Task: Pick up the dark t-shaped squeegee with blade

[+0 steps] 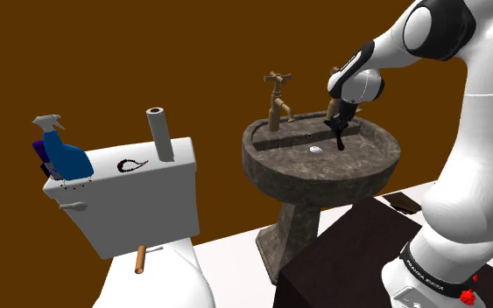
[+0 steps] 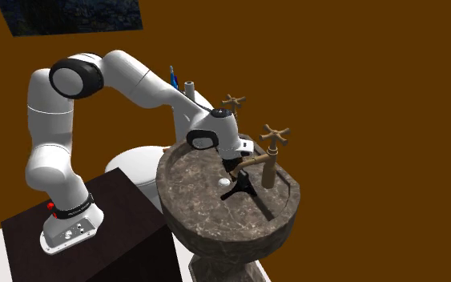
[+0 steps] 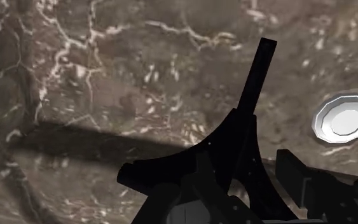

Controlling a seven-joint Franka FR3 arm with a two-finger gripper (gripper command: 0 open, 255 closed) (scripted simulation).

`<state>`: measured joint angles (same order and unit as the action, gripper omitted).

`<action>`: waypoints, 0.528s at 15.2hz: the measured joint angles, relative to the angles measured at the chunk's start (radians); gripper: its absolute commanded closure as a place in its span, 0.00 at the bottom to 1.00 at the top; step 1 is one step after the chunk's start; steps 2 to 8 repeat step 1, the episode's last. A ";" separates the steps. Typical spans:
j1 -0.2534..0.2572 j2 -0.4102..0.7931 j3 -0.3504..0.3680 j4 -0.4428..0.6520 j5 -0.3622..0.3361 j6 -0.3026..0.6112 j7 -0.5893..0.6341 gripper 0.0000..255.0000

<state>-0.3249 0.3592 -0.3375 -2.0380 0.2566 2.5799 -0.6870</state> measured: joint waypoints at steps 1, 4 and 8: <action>0.007 -0.006 -0.006 0.002 -0.007 -0.010 0.010 1.00; 0.007 -0.006 -0.006 0.002 -0.007 -0.010 0.010 1.00; 0.007 -0.006 -0.006 0.002 -0.007 -0.010 0.010 1.00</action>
